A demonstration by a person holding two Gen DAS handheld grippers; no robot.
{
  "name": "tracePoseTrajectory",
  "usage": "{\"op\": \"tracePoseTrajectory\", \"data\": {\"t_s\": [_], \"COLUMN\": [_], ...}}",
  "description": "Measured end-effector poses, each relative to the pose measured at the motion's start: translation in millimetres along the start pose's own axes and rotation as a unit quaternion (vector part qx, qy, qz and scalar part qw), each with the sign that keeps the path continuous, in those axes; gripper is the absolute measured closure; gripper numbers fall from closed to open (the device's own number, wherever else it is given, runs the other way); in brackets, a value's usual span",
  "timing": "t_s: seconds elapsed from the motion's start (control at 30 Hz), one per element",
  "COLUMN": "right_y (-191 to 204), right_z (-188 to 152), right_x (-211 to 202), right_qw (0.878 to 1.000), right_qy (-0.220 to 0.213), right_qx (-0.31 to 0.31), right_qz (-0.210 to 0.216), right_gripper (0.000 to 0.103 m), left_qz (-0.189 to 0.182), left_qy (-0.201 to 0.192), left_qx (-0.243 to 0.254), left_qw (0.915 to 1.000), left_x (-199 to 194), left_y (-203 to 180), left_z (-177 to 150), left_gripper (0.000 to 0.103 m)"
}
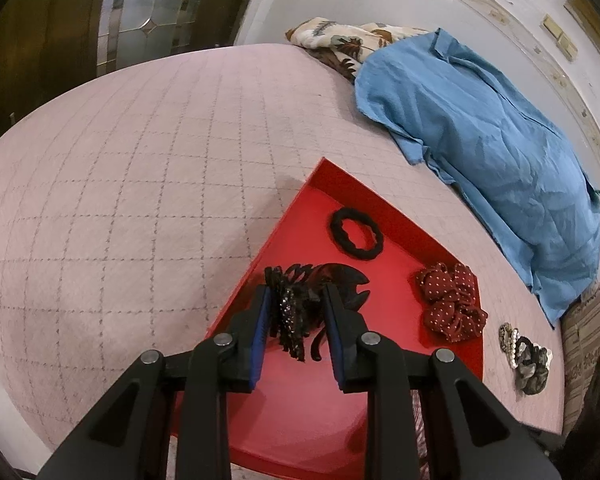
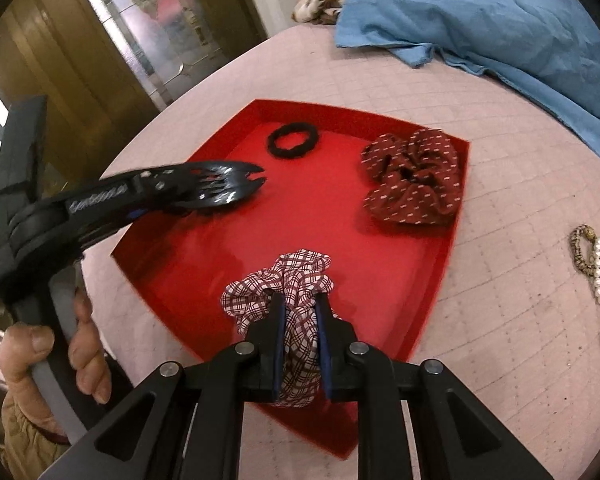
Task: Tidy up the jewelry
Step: 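Drop claw clips into red tray with left tool while right drops plaid scrunchie, then move both tools back to the remaining accessories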
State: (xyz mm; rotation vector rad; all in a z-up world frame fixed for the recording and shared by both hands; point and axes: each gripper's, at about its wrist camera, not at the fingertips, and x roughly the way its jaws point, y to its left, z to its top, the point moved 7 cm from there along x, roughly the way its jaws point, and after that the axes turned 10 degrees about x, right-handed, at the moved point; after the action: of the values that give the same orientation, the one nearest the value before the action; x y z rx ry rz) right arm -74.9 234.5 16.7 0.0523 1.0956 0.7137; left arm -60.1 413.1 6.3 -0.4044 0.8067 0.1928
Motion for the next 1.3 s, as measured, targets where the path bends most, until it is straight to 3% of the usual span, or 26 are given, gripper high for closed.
{"op": "tracePoseTrajectory", "data": {"t_s": [0.2, 0.27, 0.43, 0.77, 1.1, 1.3], "right_y": [9.3, 9.1, 9.0, 19.6, 3.3, -39.1], "right_z": [-11.0, -12.3, -12.2, -16.5, -26.3, -32.2], "right_x": [1.7, 1.2, -6.6, -32.3, -80.3, -114.9], "right_qw": [1.000, 1.000, 1.000, 0.998, 0.994, 0.991], "right_qy": [0.001, 0.001, -0.009, -0.042, -0.090, -0.117], "right_qx": [-0.021, -0.021, -0.013, -0.039, -0.054, -0.019], "right_qz": [-0.007, -0.010, -0.008, -0.014, -0.036, -0.058], "right_gripper": [0.085, 0.084, 0.061, 0.050, 0.047, 0.038], "left_qz": [-0.005, -0.008, -0.018, -0.028, 0.035, 0.018], "left_qy": [0.003, 0.002, -0.010, -0.049, -0.086, -0.079], "left_qx": [-0.013, -0.011, -0.006, -0.001, 0.057, 0.108], "left_qw": [0.9999, 0.9999, 0.9998, 0.9984, 0.9941, 0.9908], "left_x": [0.3, 0.0, -5.1, -24.2, -46.6, -62.1], "left_y": [4.9, 3.2, -2.0, -9.2, -33.2, -75.6], "left_z": [-1.2, -0.8, 0.8, 3.8, 1.7, -2.9], "left_gripper": [0.075, 0.068, 0.055, 0.036, 0.035, 0.034]}}
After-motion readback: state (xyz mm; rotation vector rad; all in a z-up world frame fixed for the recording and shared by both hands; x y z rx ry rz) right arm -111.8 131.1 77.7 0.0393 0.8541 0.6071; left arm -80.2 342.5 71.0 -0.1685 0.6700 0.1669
